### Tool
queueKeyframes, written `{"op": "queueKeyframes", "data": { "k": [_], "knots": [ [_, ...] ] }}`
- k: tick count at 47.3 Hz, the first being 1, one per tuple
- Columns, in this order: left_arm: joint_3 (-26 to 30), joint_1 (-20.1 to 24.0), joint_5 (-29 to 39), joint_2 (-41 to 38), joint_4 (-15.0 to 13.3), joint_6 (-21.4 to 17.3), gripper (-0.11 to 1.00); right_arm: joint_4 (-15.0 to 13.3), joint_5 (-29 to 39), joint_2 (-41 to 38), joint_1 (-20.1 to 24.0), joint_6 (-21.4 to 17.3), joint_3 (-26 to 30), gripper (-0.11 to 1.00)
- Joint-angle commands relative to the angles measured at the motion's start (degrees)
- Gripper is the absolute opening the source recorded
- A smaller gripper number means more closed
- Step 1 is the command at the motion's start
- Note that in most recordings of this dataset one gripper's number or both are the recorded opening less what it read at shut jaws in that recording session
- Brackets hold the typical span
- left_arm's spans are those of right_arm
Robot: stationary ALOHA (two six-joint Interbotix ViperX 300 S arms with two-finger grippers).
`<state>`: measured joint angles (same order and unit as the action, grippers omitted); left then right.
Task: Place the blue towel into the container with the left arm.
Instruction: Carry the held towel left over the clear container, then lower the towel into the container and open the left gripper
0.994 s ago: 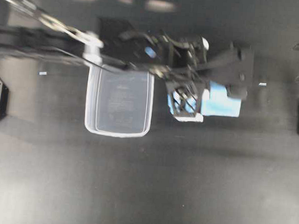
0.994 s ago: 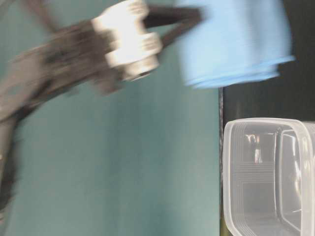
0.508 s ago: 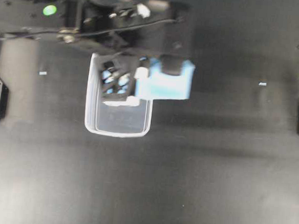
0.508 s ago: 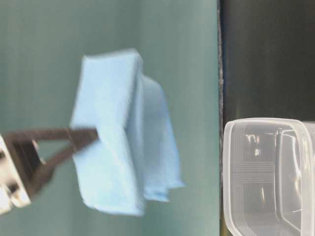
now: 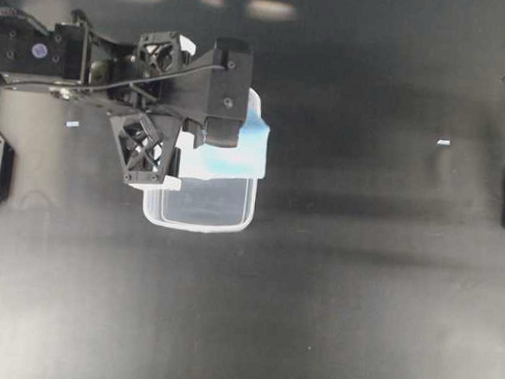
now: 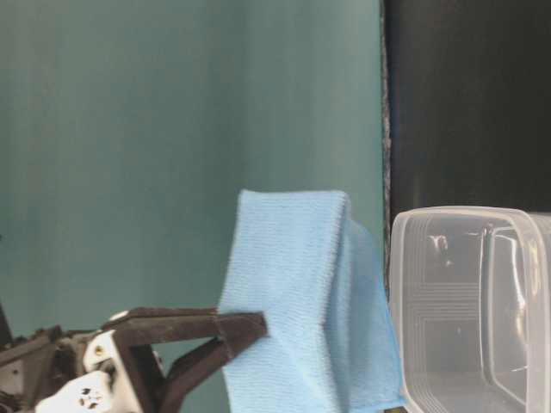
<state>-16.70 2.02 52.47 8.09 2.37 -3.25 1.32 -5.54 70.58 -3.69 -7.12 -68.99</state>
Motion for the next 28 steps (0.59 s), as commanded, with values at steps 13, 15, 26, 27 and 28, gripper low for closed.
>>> {"op": "queueKeyframes", "data": {
  "k": [13,15,26,27,28],
  "knots": [
    [-3.87,0.62,-5.27,0.62,0.18,0.35,0.06,-0.09,-0.35,-0.44,0.09,0.09,0.44,0.72],
    [-4.22,0.62,-5.36,0.62,0.18,0.44,0.07,0.0,-0.35,-0.44,0.09,0.09,0.44,0.72],
    [-4.92,0.44,-5.8,0.7,0.18,3.69,0.7,0.0,-0.53,-0.44,0.0,0.0,0.35,0.72],
    [-4.92,0.18,-6.15,0.79,0.18,4.75,0.75,-0.09,-0.53,-0.35,0.0,0.0,0.35,0.72],
    [-4.92,0.18,-6.5,0.79,0.18,5.45,0.8,0.0,-0.53,-0.35,0.0,0.0,0.44,0.72]
  ]
}}
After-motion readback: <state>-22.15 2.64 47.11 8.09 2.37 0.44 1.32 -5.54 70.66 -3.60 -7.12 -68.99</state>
